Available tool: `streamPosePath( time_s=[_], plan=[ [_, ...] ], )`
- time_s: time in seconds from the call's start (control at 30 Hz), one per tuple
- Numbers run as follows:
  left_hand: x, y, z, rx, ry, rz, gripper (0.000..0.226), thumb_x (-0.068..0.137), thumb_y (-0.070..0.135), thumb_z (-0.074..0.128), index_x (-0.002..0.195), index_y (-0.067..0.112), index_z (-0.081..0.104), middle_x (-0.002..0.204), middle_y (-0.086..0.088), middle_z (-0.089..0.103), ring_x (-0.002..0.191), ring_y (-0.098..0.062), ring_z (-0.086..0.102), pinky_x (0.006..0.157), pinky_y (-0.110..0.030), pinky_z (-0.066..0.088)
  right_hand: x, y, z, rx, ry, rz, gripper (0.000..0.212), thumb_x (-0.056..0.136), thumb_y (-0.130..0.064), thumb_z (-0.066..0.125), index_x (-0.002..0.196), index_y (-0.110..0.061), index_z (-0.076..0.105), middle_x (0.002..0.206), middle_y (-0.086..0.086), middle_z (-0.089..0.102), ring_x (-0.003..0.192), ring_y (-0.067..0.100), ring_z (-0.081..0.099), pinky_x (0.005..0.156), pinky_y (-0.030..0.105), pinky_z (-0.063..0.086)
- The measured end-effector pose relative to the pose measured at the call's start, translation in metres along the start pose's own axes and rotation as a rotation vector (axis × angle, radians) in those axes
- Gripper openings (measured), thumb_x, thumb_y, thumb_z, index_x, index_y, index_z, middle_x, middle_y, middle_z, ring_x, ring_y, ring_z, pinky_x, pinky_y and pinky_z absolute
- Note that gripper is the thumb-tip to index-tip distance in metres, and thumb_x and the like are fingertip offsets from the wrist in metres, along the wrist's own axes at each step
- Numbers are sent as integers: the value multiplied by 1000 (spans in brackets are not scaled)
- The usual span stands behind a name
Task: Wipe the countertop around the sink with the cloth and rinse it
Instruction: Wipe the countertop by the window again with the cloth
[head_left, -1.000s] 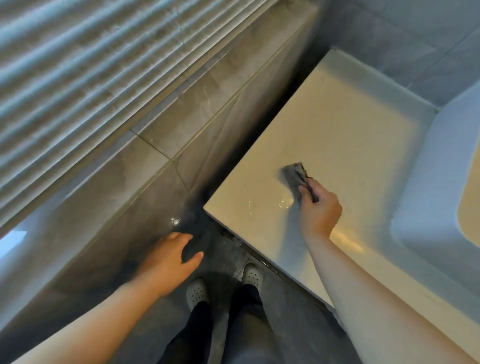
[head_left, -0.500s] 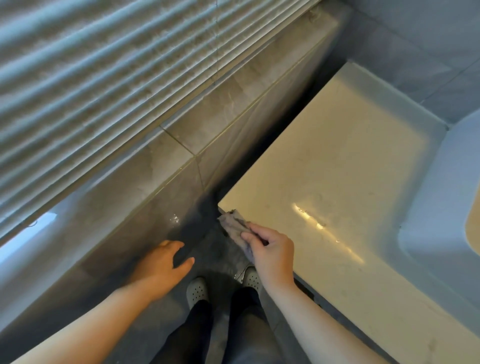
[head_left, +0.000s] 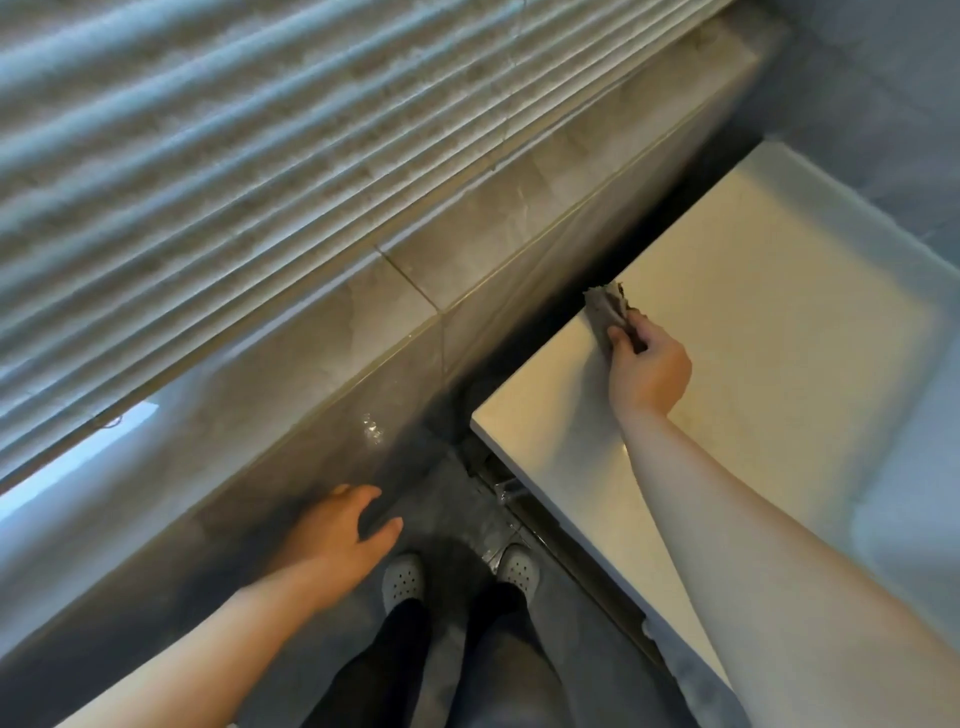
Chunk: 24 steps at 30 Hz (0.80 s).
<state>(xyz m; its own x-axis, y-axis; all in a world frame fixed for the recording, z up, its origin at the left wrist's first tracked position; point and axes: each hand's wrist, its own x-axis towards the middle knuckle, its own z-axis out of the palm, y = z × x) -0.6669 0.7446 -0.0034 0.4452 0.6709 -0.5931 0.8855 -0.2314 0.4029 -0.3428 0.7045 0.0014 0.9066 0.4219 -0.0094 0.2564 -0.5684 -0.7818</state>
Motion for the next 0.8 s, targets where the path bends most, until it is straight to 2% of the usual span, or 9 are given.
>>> streamPosePath(
  time_s=[0.17, 0.4, 0.47, 0.53, 0.6, 0.67, 0.73, 0.8],
  plan=[
    [1, 1, 1, -17, -19, -18, 55, 88, 50, 54, 136, 24, 46, 137, 0, 48, 124, -18, 48, 99, -26, 38, -35, 8, 24, -54, -140, -205, 27, 90, -25, 58, 116, -28, 67, 108, -8, 71, 98, 14, 61, 87, 27, 46],
    [-4, 2, -6, -23, -18, -32, 53, 90, 46, 55, 136, 21, 46, 138, 1, 47, 125, -17, 47, 100, -25, 37, -110, 11, 26, -129, -318, -328, 28, 85, -30, 59, 109, -27, 72, 91, -9, 71, 88, 12, 55, 78, 30, 46],
    [-5, 1, -9, -18, -14, -34, 54, 90, 46, 55, 136, 21, 47, 139, 1, 47, 125, -17, 47, 101, -24, 36, -121, 13, 22, -132, -344, -331, 26, 84, -25, 63, 109, -25, 72, 93, -10, 72, 88, 11, 55, 79, 29, 46],
    [-6, 2, -12, -16, -15, -37, 54, 90, 47, 54, 136, 22, 46, 140, 2, 46, 125, -17, 47, 100, -24, 37, -129, 9, 16, -121, -397, -331, 26, 85, -19, 66, 109, -24, 73, 96, -12, 72, 88, 4, 54, 79, 17, 44],
    [-7, 4, -15, -16, -16, -33, 54, 90, 48, 54, 137, 23, 45, 141, 3, 44, 126, -17, 47, 100, -24, 37, -138, 3, 5, -81, -493, -272, 25, 85, -19, 67, 109, -24, 72, 98, -14, 71, 87, -7, 52, 77, 3, 38],
    [-8, 9, -17, -6, -23, -19, 54, 90, 50, 52, 137, 25, 44, 142, 5, 43, 126, -16, 46, 99, -24, 38, -146, 1, -9, 18, -544, -139, 23, 85, -21, 67, 108, -26, 72, 96, -16, 70, 88, -10, 57, 77, 2, 40],
    [-8, 16, -19, 11, -46, 2, 55, 91, 50, 51, 139, 25, 43, 144, 5, 41, 128, -16, 44, 99, -24, 37, -148, 0, -29, 139, -473, -10, 23, 85, -20, 68, 106, -29, 70, 92, -22, 69, 91, -11, 61, 75, 4, 44],
    [-6, 25, -22, 14, -61, 31, 57, 90, 52, 49, 140, 26, 41, 145, 6, 39, 128, -15, 43, 100, -26, 37, -139, 1, -50, 227, -326, 79, 26, 84, -15, 70, 107, -28, 67, 90, -27, 65, 88, -16, 59, 72, 0, 43]
  ],
)
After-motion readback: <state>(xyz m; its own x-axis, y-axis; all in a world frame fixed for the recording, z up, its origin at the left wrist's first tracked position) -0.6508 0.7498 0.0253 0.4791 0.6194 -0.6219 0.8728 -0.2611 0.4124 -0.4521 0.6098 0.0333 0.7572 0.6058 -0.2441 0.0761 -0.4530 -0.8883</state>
